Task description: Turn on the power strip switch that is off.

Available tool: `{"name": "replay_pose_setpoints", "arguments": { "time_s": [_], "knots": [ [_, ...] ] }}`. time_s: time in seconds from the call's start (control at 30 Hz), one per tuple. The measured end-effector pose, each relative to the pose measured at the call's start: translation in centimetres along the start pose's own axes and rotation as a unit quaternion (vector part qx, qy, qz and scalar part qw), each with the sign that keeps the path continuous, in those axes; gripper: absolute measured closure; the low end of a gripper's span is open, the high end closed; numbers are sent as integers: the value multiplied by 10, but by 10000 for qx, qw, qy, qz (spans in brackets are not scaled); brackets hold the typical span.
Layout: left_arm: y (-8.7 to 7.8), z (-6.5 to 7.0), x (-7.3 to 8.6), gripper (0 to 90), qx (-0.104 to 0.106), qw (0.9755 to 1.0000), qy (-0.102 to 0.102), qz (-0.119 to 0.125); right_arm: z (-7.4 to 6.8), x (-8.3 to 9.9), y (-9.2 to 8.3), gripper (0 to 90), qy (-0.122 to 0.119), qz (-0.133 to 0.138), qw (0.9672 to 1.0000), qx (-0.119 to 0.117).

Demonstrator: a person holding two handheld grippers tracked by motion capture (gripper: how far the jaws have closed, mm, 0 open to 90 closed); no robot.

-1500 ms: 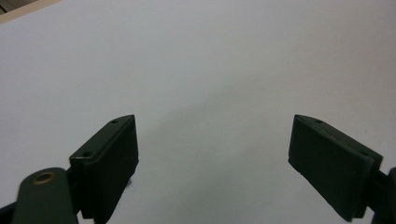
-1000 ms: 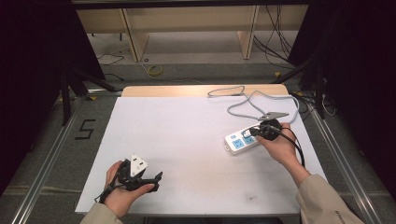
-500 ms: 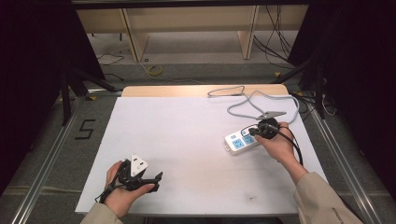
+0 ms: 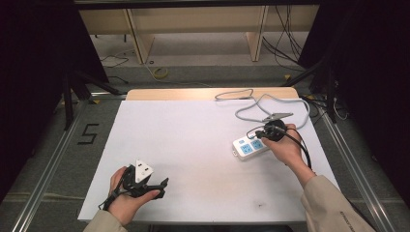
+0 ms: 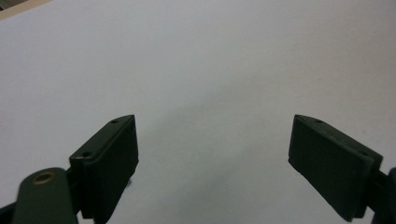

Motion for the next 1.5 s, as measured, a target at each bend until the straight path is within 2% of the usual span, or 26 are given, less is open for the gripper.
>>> {"name": "replay_pose_setpoints", "arguments": {
  "time_s": [0.3,1.5],
  "knots": [
    [0,0,0,156,-5,10000,4,-2,0,-2,10,900,-9,-120,9999,-37],
    [0,0,-1,155,16,10000,-75,52,4,-16,20,900,74,-422,9991,-66]
  ]
}}
Point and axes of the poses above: each handheld gripper's, and its own axes: y roughly forward along the jaws, x roughly out of its underside, z roughly to its right, the point moved 3 cm from there along y, roughly forward along the jaws, and after that the axes turned 12 degrees about -x, right-handed, at the moved point
